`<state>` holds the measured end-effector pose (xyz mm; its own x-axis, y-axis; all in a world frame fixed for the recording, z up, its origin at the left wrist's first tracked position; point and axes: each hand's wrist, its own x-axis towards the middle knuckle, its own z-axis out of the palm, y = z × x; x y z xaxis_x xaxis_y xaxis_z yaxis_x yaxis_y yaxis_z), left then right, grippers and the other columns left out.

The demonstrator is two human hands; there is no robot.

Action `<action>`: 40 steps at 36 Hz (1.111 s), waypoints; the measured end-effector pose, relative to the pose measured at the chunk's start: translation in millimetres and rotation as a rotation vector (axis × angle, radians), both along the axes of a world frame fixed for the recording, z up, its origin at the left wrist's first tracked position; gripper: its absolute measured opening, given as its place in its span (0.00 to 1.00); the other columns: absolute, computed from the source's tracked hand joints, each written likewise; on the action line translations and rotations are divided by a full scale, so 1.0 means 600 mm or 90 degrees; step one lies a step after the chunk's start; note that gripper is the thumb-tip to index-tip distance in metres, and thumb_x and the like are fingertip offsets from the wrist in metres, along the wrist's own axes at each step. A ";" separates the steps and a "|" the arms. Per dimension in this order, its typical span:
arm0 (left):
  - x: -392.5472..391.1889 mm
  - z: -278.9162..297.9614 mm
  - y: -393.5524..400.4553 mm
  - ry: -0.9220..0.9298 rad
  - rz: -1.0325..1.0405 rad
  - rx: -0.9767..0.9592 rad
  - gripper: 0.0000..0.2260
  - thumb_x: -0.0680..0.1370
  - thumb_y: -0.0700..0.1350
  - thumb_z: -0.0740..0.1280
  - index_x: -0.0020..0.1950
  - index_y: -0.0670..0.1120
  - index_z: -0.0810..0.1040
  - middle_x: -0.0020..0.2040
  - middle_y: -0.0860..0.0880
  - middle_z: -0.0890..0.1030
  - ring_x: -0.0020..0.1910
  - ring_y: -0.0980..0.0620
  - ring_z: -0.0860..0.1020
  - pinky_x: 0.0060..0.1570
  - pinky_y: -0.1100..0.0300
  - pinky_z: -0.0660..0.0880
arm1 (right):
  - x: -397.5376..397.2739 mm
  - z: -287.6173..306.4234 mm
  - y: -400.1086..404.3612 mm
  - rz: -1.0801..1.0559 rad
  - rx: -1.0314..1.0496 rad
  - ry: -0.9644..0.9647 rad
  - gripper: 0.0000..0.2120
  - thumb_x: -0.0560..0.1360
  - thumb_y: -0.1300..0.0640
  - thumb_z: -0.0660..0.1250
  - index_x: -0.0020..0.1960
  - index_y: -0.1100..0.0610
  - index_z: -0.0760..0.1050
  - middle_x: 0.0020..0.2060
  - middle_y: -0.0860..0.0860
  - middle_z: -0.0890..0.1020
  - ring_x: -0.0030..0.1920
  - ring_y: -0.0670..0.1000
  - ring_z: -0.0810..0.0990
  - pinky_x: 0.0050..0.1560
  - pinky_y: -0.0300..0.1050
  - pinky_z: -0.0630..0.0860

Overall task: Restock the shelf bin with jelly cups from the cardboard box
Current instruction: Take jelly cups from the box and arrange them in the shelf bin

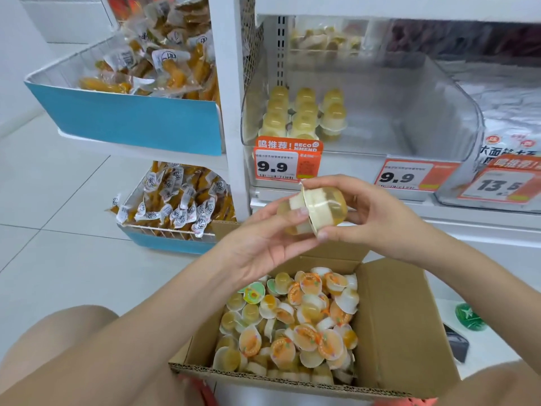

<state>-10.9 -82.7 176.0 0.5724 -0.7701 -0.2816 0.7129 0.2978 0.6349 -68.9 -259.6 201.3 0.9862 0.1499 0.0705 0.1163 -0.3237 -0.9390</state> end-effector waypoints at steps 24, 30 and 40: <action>0.059 0.048 -0.009 -0.325 0.005 0.254 0.22 0.75 0.56 0.65 0.65 0.47 0.72 0.60 0.48 0.80 0.54 0.49 0.81 0.54 0.50 0.78 | 0.089 0.101 -0.067 -0.317 -0.220 -0.172 0.24 0.59 0.52 0.81 0.53 0.49 0.78 0.44 0.47 0.82 0.43 0.42 0.78 0.46 0.34 0.74; 0.093 0.037 -0.002 -0.487 0.048 0.494 0.10 0.75 0.48 0.69 0.55 0.48 0.77 0.51 0.51 0.82 0.48 0.56 0.82 0.50 0.57 0.79 | 0.204 0.096 -0.131 -0.326 -0.576 0.017 0.21 0.64 0.48 0.77 0.50 0.59 0.78 0.44 0.56 0.80 0.44 0.56 0.76 0.43 0.44 0.69; 0.118 0.020 -0.015 -0.542 0.043 0.515 0.11 0.73 0.46 0.71 0.54 0.48 0.77 0.49 0.52 0.82 0.49 0.56 0.80 0.44 0.60 0.79 | 0.284 0.024 -0.122 -0.189 -0.696 0.060 0.16 0.66 0.49 0.76 0.43 0.57 0.72 0.38 0.53 0.75 0.40 0.55 0.71 0.40 0.42 0.65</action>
<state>59.7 -91.5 188.3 0.8451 -0.5027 -0.1819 -0.0338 -0.3898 0.9203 101.6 -332.7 215.9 0.9875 -0.1546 -0.0317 -0.1575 -0.9779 -0.1375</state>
